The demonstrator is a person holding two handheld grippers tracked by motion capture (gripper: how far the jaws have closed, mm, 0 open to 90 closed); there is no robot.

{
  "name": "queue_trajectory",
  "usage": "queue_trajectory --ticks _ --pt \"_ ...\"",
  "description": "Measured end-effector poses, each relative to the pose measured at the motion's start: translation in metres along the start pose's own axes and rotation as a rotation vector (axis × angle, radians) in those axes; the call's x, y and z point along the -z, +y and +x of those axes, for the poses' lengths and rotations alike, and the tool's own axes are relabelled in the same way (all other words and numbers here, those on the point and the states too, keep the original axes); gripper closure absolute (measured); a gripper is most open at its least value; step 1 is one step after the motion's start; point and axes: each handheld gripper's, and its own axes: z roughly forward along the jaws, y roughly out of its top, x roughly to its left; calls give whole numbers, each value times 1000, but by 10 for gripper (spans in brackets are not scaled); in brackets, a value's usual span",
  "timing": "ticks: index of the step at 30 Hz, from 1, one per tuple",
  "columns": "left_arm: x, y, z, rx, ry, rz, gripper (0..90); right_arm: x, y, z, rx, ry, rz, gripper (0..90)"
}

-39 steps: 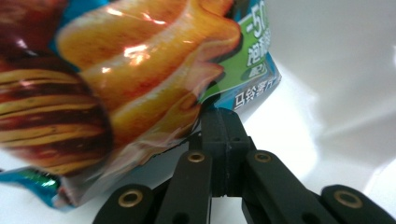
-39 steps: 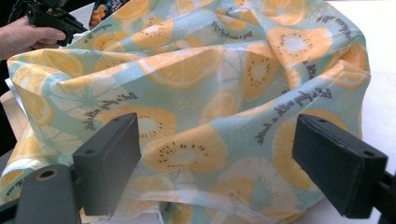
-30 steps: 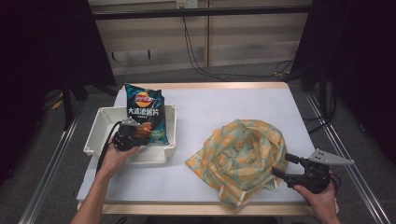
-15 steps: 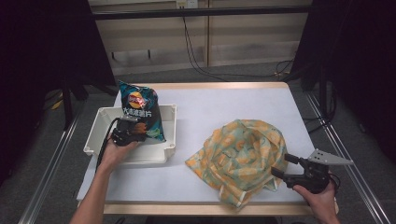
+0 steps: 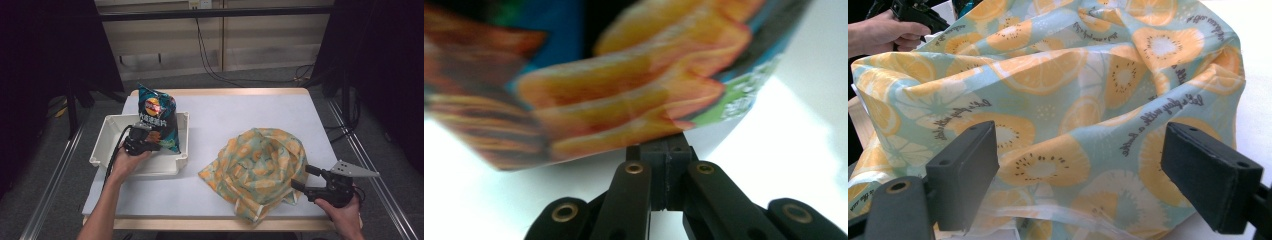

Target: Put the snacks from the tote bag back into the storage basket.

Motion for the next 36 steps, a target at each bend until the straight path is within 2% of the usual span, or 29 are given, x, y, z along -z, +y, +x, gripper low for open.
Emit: queue_trajectory --ticks 5,11,14,17,18,20,22,23,24,25,26,27,29,31,36 --pt "1 0 -5 -16 -15 -2 900 0 1 1 7 4 0 149" --pt "0 3 -13 -69 -37 -7 900 -1 0 1 4 5 5 149" --pt "-5 5 -14 -61 -59 -13 900 -2 1 1 6 5 6 149" --pt "-9 8 -15 -56 -59 -16 900 -2 1 2 10 5 4 149" --pt "-9 10 -15 -71 -63 -8 900 -2 1 1 7 6 3 149" --pt "-11 13 -17 -69 -68 -9 900 -3 1 0 9 7 8 149" --pt "-12 15 -21 -100 -73 8 900 -3 0 0 11 7 9 149" --pt "-13 16 -23 -96 -85 1 900 -2 0 0 8 6 9 149" --pt "-12 18 -25 -89 -75 -6 900 -2 0 1 4 5 8 149" --pt "-11 19 -24 -109 -80 4 900 -2 1 0 8 4 4 149" --pt "-12 20 -24 -107 -81 9 900 -1 1 0 6 4 2 149" --pt "-12 20 -22 -124 -82 22 900 -1 1 0 6 4 1 149" --pt "-14 21 -20 -97 -76 10 900 -1 0 0 6 4 5 149" --pt "-16 23 -20 -88 -60 9 900 -2 0 1 10 6 9 149" --pt "-17 28 -18 -102 -43 32 900 -3 0 0 5 6 7 149"
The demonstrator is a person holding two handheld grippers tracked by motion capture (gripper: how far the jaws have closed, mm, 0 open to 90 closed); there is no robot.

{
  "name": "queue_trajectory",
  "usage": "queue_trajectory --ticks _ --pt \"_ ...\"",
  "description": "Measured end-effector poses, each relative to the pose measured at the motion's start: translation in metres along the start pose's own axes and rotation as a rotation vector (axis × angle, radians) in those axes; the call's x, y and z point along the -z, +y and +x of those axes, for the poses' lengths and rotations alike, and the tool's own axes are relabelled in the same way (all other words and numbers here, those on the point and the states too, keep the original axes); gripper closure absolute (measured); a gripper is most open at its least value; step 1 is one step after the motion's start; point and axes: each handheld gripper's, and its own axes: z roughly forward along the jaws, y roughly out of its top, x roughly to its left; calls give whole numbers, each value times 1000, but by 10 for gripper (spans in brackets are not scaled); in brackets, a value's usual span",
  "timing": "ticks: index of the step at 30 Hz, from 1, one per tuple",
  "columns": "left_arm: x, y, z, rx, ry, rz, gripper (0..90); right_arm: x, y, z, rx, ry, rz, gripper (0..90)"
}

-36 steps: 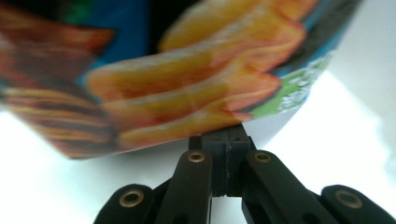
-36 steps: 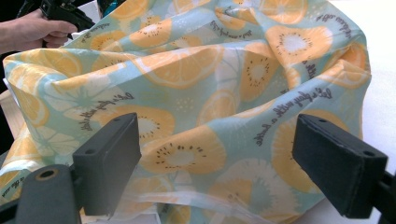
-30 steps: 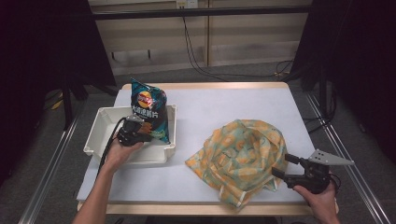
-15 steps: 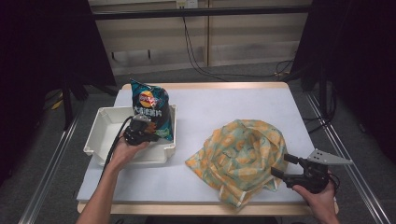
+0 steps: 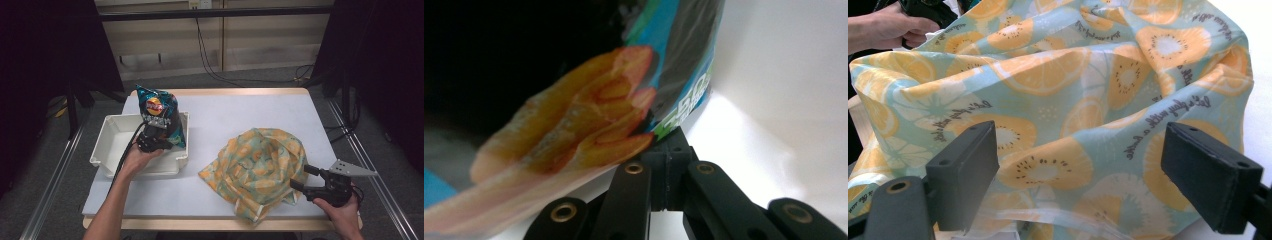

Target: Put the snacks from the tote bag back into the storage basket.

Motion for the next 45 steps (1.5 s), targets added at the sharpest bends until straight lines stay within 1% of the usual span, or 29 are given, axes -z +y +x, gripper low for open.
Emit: queue_trajectory --ticks 1,3,6,7,8,9,10,11,12,14,15,16,17,18,19,22,24,25,26,28,29,30,32,34,36,37,39,42,45 --pt "-1 1 -1 11 11 -13 900 0 0 0 -1 0 2 149" --pt "-1 4 -2 5 9 -8 900 -1 0 1 2 1 2 149" --pt "1 5 -4 -51 -11 35 900 0 0 0 5 1 2 149" --pt "-1 5 -8 -5 -21 -2 900 1 0 0 6 -1 1 149" --pt "1 6 -8 -51 -15 22 900 1 0 0 1 -2 -1 149" --pt "2 6 -10 -69 -19 34 900 1 -1 0 2 -2 -1 149" --pt "1 5 -13 -29 -23 3 900 1 -1 0 0 -3 0 149" --pt "1 6 -14 -23 -19 -3 900 1 -1 0 -3 -3 1 149" --pt "4 7 -13 -72 -22 27 900 1 -1 0 -3 -3 1 149" --pt "3 8 -16 -52 -31 3 900 1 -1 0 1 -4 -2 149" --pt "5 9 -14 -100 -35 31 900 1 -1 0 1 -3 -2 149" --pt "3 9 -17 -52 -37 -8 900 1 0 -1 0 -4 -1 149" --pt "4 12 -14 -119 -29 34 900 0 0 0 -2 -3 1 149" --pt "0 13 -17 -61 -22 -4 900 0 0 0 -2 -3 2 149" --pt "-1 14 -16 -55 -4 -4 900 -1 0 0 -1 -2 4 149" --pt "-4 15 -14 -83 -1 40 900 0 0 1 4 -1 4 150" --pt "-4 13 -16 -59 -4 22 900 1 0 1 4 -4 0 149" --pt "-1 13 -12 -93 -7 45 900 2 -1 0 1 -5 0 149" --pt "-1 12 -12 -71 -11 28 900 2 -1 -1 -1 -7 -1 149" --pt "1 10 -13 -70 -16 27 900 3 -2 -1 -2 -8 -2 149" --pt "0 9 -15 -56 -17 11 900 4 -2 -1 -1 -9 -3 149" --pt "2 9 -14 -78 -24 25 900 5 -2 -1 -2 -11 -5 149" --pt "5 5 -16 -59 -15 6 900 5 -1 -1 -2 -11 -7 149" --pt "10 2 -18 -58 -29 -14 900 5 -1 -1 -4 -11 -6 149" --pt "17 -1 -15 -93 -37 5 900 4 -1 0 -3 -10 -4 149" --pt "18 -3 -16 -64 -32 -24 900 4 -1 0 -1 -11 -4 149" --pt "23 -7 -15 -48 -36 -56 900 3 -1 1 2 -9 -6 149" --pt "30 -16 -14 12 -49 -136 900 3 0 1 0 -7 -8 149" --pt "35 -24 -14 36 -54 -182 900 4 0 1 1 -9 -8 149"
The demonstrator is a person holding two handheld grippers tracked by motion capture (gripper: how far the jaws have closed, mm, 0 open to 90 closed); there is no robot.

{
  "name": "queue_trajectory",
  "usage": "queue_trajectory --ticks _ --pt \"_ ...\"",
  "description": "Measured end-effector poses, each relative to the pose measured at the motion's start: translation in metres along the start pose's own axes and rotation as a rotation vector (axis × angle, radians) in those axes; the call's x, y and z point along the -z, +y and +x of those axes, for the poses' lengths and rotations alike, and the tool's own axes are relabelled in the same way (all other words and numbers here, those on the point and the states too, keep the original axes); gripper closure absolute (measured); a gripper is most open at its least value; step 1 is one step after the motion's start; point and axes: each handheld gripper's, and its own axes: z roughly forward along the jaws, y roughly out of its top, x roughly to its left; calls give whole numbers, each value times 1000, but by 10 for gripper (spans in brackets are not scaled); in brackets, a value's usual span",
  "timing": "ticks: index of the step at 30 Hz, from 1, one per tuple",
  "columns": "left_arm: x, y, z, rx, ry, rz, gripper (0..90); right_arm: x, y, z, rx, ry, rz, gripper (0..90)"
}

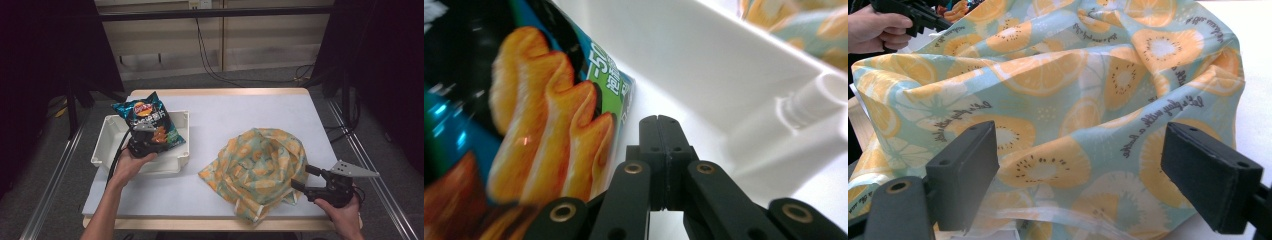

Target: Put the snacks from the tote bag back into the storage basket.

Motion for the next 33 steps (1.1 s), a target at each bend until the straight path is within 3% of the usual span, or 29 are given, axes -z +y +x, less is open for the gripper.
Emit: queue_trajectory --ticks 5,12,14,15,22,24,25,27,30,33 --pt "15 -10 -2 41 18 -72 869 0 0 1 2 -1 -2 149" --pt "32 -22 -17 46 30 -162 723 2 0 1 1 -8 -6 149" --pt "37 -26 -21 55 24 -185 628 3 0 2 1 -10 -7 149" --pt "41 -28 -24 68 41 -208 563 3 -1 2 3 -11 -10 149" --pt "58 -44 -42 93 72 -283 296 5 -1 3 -1 -17 -14 149" --pt "61 -49 -49 96 69 -299 277 5 -1 4 -1 -19 -13 149" --pt "62 -52 -55 73 60 -302 278 5 -1 4 2 -16 -12 149" --pt "64 -56 -64 51 87 -311 266 5 -1 4 4 -15 -15 149" --pt "68 -65 -73 56 83 -334 237 5 -1 4 2 -17 -15 149" --pt "69 -76 -82 46 109 -332 202 7 -2 4 3 -24 -21 155"
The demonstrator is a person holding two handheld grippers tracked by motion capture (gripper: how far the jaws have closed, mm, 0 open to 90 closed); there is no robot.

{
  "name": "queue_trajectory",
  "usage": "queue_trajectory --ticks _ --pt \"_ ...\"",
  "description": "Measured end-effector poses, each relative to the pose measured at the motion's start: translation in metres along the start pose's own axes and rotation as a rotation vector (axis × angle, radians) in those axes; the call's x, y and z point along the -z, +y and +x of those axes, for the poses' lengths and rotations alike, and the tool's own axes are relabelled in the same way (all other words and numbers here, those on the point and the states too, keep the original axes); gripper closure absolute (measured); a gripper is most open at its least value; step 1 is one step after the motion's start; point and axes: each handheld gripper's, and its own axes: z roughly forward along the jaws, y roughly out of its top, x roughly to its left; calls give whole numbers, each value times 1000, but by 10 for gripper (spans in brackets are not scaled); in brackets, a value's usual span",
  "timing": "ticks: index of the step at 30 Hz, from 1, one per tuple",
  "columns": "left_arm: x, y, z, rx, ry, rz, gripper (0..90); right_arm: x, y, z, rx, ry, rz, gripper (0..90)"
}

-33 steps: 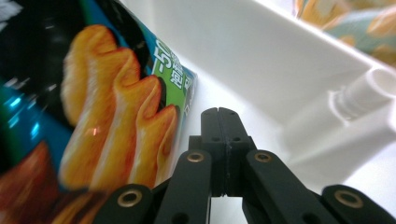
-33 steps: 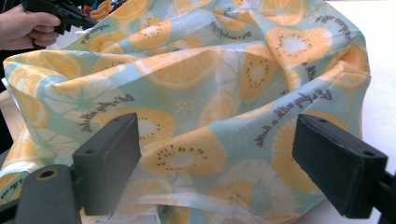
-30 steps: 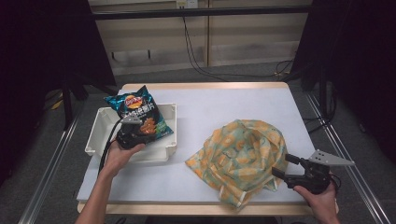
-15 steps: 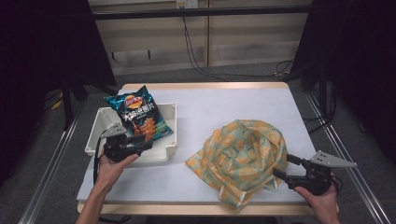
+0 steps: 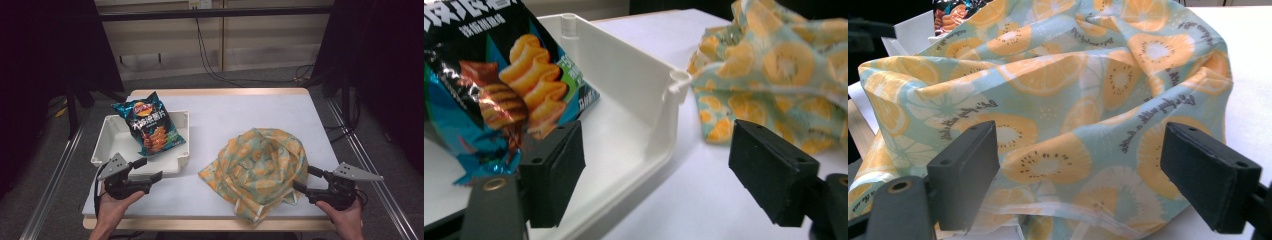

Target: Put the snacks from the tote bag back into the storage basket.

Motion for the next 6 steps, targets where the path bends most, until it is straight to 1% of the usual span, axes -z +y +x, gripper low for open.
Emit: queue_trajectory --ticks 1,2,5,6 --pt "1 -3 -1 10 -7 -6 189 1 0 0 0 -4 -2 156" --pt "3 -6 -2 25 4 -13 181 1 0 -1 4 -5 -4 158" --pt "11 -14 -2 51 22 -41 177 3 -1 -1 -13 -13 -16 164" --pt "12 -16 -2 62 28 -43 178 4 -1 -2 -11 -18 -19 169"
